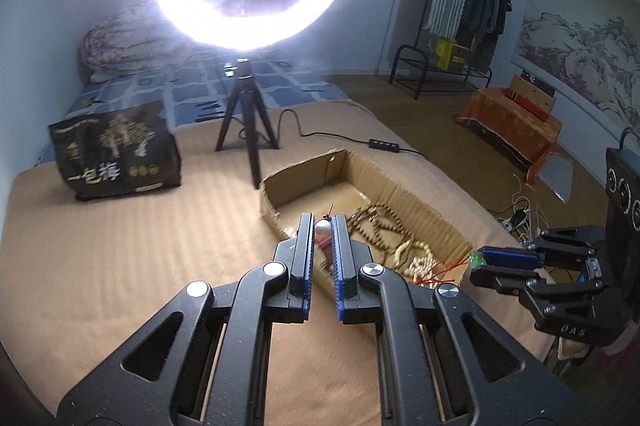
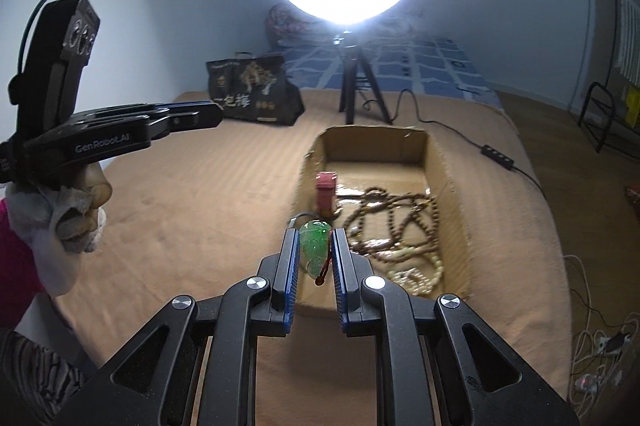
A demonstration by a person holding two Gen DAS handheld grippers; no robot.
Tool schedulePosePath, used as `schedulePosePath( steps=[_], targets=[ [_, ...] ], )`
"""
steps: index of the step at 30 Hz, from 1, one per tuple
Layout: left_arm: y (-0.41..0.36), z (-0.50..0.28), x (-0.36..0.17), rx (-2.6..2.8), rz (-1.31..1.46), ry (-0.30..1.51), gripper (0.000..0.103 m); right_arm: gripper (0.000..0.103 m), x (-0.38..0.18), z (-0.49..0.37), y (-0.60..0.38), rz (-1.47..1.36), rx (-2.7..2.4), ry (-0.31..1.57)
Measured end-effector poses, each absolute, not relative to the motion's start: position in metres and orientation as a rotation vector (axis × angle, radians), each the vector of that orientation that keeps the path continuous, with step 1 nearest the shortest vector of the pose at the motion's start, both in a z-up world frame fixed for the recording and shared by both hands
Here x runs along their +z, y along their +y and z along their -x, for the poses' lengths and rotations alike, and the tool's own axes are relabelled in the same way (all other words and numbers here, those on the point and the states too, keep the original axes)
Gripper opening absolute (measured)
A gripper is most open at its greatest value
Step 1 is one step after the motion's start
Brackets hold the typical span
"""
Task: Organize jewelry
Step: 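Carry the earring and jade pendant over the box with both grippers, then open both grippers to drop the earring and pendant into the box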
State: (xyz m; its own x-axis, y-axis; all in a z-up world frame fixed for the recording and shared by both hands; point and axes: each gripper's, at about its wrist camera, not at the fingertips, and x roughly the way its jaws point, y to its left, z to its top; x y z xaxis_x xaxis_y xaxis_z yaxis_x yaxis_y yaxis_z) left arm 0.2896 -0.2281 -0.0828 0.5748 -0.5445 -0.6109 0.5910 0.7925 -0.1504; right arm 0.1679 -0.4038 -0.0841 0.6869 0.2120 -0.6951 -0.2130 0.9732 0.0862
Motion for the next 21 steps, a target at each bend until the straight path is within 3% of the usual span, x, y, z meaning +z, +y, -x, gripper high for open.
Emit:
schedulePosePath(
  steps=[21],
  targets=[
    [-0.327, -0.351, -0.12, -0.667, -0.168, 0.759, 0.007, 0.014, -0.116, -0.205, -0.453, -0.048, 0.184, 0.835]
  ],
)
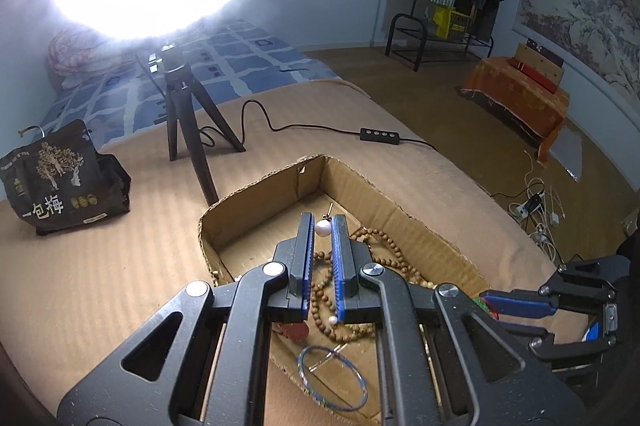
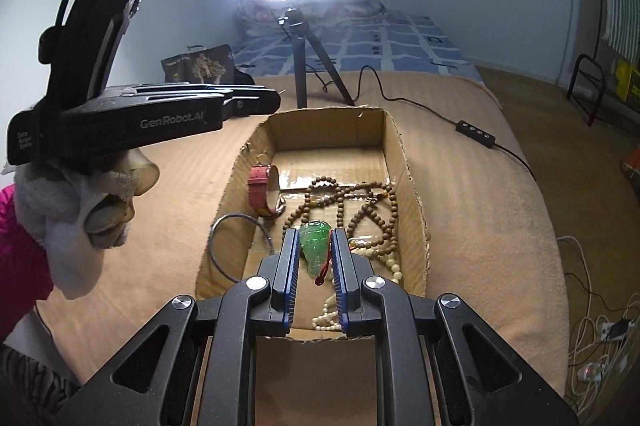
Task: Organize jewelry
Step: 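Open both grippers to drop the earring and pendant into the box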
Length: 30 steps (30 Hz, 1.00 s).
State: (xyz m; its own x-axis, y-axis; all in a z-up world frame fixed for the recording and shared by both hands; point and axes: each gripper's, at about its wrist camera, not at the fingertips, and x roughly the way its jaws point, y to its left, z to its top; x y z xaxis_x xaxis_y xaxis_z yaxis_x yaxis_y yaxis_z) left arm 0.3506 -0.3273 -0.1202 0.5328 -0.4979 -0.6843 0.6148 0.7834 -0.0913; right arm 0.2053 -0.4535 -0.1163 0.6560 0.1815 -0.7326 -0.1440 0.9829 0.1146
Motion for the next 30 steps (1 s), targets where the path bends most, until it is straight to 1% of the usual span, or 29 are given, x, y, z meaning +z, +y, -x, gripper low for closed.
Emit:
schedulePosePath(
  steps=[5, 6, 7, 8, 9, 10, 11, 12, 13, 14, 15, 16, 17, 30],
  targets=[
    [-0.329, -0.357, -0.123, -0.645, -0.151, 0.77, 0.007, 0.015, -0.119, -0.209, -0.452, -0.043, 0.176, 0.835],
    [-0.329, -0.359, -0.124, -0.642, -0.146, 0.774, 0.008, 0.015, -0.119, -0.21, -0.452, -0.042, 0.175, 0.836],
    [-0.328, -0.36, -0.124, -0.639, -0.143, 0.777, 0.011, 0.015, -0.12, -0.21, -0.452, -0.042, 0.176, 0.837],
    [-0.328, -0.361, -0.124, -0.637, -0.14, 0.78, 0.028, 0.018, -0.12, -0.21, -0.452, -0.041, 0.172, 0.837],
    [-0.328, -0.361, -0.124, -0.637, -0.136, 0.778, 0.051, 0.021, -0.12, -0.21, -0.451, -0.038, 0.166, 0.838],
    [-0.326, -0.36, -0.123, -0.637, -0.129, 0.768, 0.059, 0.032, -0.119, -0.21, -0.45, -0.035, 0.16, 0.836],
    [-0.325, -0.359, -0.121, -0.634, -0.125, 0.754, 0.066, 0.045, -0.12, -0.211, -0.45, -0.034, 0.157, 0.833],
    [-0.324, -0.357, -0.12, -0.628, -0.127, 0.741, 0.069, 0.051, -0.119, -0.21, -0.449, -0.031, 0.15, 0.826],
    [-0.324, -0.357, -0.119, -0.621, -0.133, 0.737, 0.07, 0.061, -0.117, -0.209, -0.449, -0.028, 0.143, 0.818],
    [-0.324, -0.357, -0.118, -0.617, -0.134, 0.737, 0.073, 0.067, -0.117, -0.208, -0.448, -0.024, 0.134, 0.81],
    [-0.324, -0.356, -0.118, -0.618, -0.131, 0.737, 0.077, 0.071, -0.116, -0.208, -0.448, -0.019, 0.126, 0.807],
    [-0.323, -0.356, -0.117, -0.616, -0.128, 0.736, 0.078, 0.076, -0.115, -0.208, -0.447, -0.012, 0.112, 0.802],
    [-0.323, -0.355, -0.117, -0.612, -0.127, 0.735, 0.079, 0.078, -0.114, -0.208, -0.446, -0.005, 0.097, 0.798],
    [-0.314, -0.341, -0.103, -0.603, -0.139, 0.717, 0.08, 0.078, -0.106, -0.203, -0.438, 0.053, 0.008, 0.8]
  ],
)
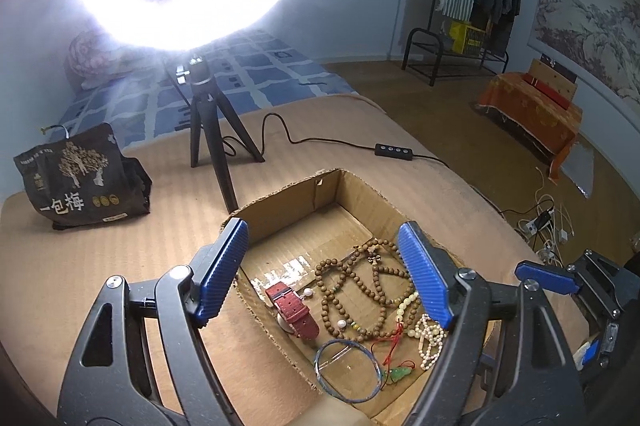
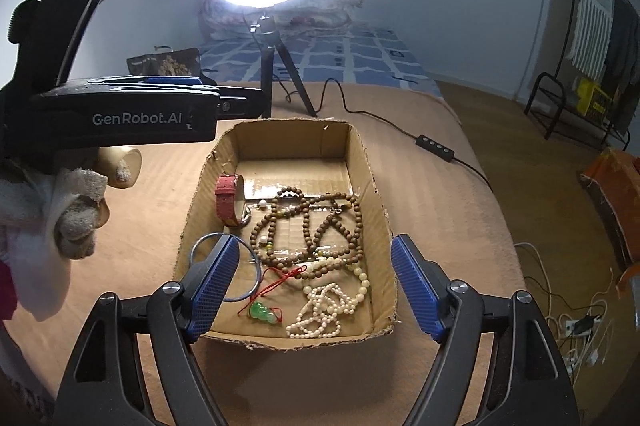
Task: Organize jewelry
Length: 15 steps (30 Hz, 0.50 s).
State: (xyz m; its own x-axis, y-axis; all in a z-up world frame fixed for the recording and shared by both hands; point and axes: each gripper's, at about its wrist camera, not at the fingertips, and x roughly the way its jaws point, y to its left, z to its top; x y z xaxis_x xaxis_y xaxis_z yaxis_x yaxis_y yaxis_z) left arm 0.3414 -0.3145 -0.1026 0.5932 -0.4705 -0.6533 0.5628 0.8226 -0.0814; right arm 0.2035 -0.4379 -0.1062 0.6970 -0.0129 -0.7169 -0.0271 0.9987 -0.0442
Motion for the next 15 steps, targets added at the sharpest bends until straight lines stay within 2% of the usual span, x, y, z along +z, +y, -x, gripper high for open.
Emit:
schedulePosePath(
  steps=[15],
  targets=[
    [-0.261, -0.291, -0.028, -0.569, -0.11, 0.614, 0.081, 0.078, -0.043, -0.169, -0.41, 0.093, -0.036, 0.704]
  ],
)
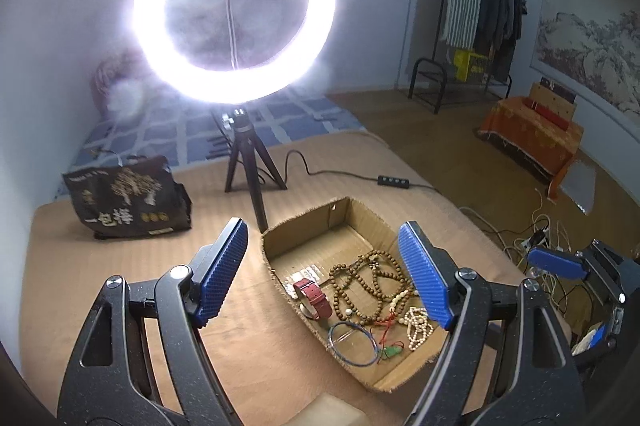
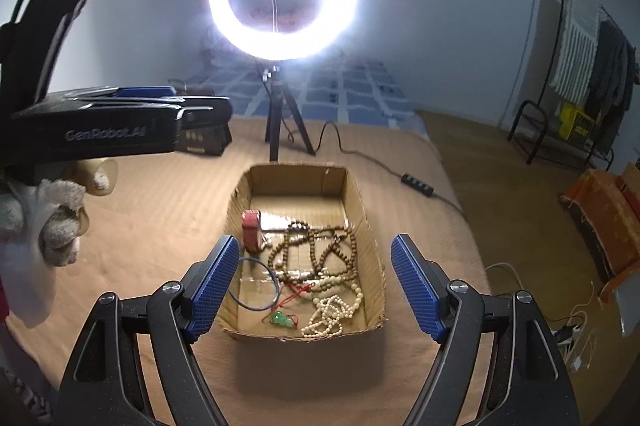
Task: Organize jewelry
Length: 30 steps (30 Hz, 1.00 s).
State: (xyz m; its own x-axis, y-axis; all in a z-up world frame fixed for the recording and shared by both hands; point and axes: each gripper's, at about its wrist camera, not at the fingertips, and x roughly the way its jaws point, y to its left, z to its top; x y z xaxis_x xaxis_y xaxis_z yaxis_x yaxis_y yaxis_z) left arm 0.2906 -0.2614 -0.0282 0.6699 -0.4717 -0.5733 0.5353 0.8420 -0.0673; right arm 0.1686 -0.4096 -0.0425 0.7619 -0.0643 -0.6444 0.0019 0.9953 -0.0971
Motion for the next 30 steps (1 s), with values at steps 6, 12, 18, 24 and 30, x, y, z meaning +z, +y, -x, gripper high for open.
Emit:
schedulePosePath(
  steps=[6, 12, 18, 24, 30],
  targets=[
    [-0.228, -0.254, 0.007, -0.549, -0.092, 0.552, 0.095, 0.078, -0.011, -0.147, -0.398, 0.091, -0.069, 0.67],
    [-0.198, -0.219, 0.029, -0.529, -0.094, 0.516, 0.098, 0.078, 0.004, -0.126, -0.388, 0.113, -0.094, 0.646],
    [-0.172, -0.183, 0.036, -0.495, -0.104, 0.494, 0.099, 0.079, 0.007, -0.109, -0.384, 0.104, -0.122, 0.625],
    [-0.154, -0.151, 0.032, -0.464, -0.118, 0.478, 0.102, 0.079, 0.004, -0.097, -0.391, 0.047, -0.163, 0.599],
    [-0.149, -0.131, 0.022, -0.443, -0.14, 0.483, 0.103, 0.079, 0.001, -0.092, -0.396, 0.025, -0.188, 0.581]
  ],
)
